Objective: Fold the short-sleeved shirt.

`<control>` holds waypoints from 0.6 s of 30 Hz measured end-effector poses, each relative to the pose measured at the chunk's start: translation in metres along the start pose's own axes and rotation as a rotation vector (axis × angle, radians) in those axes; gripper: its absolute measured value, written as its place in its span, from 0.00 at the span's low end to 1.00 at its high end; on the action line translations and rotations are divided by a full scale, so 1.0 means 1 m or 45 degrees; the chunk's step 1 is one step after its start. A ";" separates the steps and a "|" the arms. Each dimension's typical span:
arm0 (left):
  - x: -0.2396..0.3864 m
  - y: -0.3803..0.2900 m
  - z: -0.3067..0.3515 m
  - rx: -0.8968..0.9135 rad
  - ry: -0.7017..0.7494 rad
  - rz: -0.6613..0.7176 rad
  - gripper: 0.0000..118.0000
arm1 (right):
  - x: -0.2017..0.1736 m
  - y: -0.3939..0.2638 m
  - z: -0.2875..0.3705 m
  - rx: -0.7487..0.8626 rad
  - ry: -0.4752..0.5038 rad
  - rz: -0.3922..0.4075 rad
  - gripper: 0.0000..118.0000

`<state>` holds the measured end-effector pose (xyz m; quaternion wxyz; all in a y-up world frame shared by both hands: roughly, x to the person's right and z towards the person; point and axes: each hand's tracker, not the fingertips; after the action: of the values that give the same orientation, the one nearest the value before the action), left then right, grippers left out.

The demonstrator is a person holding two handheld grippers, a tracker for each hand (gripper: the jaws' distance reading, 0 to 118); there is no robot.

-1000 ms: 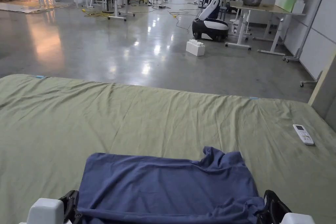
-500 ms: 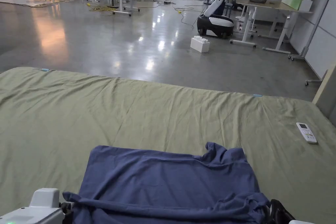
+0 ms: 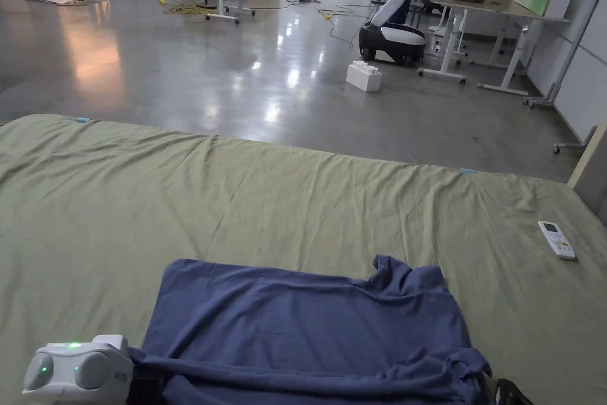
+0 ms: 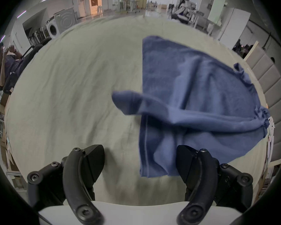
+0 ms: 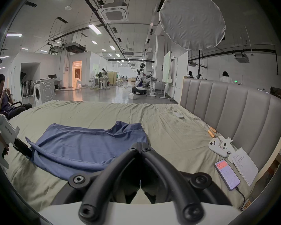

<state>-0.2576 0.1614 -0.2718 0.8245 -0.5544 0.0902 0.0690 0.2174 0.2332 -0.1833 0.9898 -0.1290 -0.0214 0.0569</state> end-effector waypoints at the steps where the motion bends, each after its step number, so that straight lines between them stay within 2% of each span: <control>1: 0.004 -0.003 0.001 0.021 0.007 -0.010 0.77 | 0.000 0.000 0.000 -0.004 -0.001 0.000 0.00; 3: 0.015 -0.010 0.021 0.060 0.039 -0.019 0.76 | 0.001 -0.001 0.000 -0.017 -0.005 0.001 0.00; 6: 0.024 -0.015 0.027 0.082 0.026 -0.067 0.61 | 0.004 -0.006 -0.001 -0.033 -0.014 -0.002 0.00; 10: 0.024 -0.013 0.030 0.111 0.015 -0.162 0.15 | 0.014 -0.013 -0.008 -0.073 -0.027 -0.059 0.00; 14: 0.016 -0.019 0.050 0.154 -0.067 -0.123 0.09 | 0.036 -0.023 -0.026 -0.213 -0.026 -0.095 0.00; 16: -0.002 -0.009 0.030 0.188 -0.087 -0.108 0.09 | 0.049 -0.029 -0.040 -0.326 -0.032 -0.143 0.01; 18: -0.004 -0.011 0.037 0.216 -0.093 -0.125 0.09 | 0.060 -0.033 -0.061 -0.431 0.018 -0.123 0.01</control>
<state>-0.2564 0.1916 -0.2479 0.8736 -0.4835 0.0383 0.0407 0.2843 0.1928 -0.2318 0.9556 -0.2931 -0.0298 0.0041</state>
